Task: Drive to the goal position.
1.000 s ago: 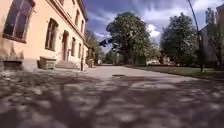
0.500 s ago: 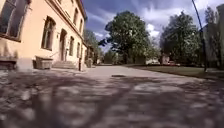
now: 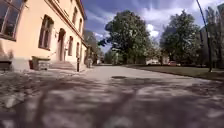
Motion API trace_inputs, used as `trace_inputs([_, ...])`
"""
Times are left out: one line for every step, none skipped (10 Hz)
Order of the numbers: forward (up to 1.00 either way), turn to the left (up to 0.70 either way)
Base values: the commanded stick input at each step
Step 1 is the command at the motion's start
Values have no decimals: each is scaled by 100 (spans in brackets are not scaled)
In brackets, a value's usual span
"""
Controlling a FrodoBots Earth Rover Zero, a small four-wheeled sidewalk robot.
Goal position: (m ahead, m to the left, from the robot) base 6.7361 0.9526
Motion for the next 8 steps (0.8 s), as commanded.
trace_inputs([70, 6])
trace_inputs([70, 6])
trace_inputs([70, 6])
trace_inputs([70, 6])
trace_inputs([70, 6])
trace_inputs([70, 6])
trace_inputs([70, 6])
trace_inputs([70, 6])
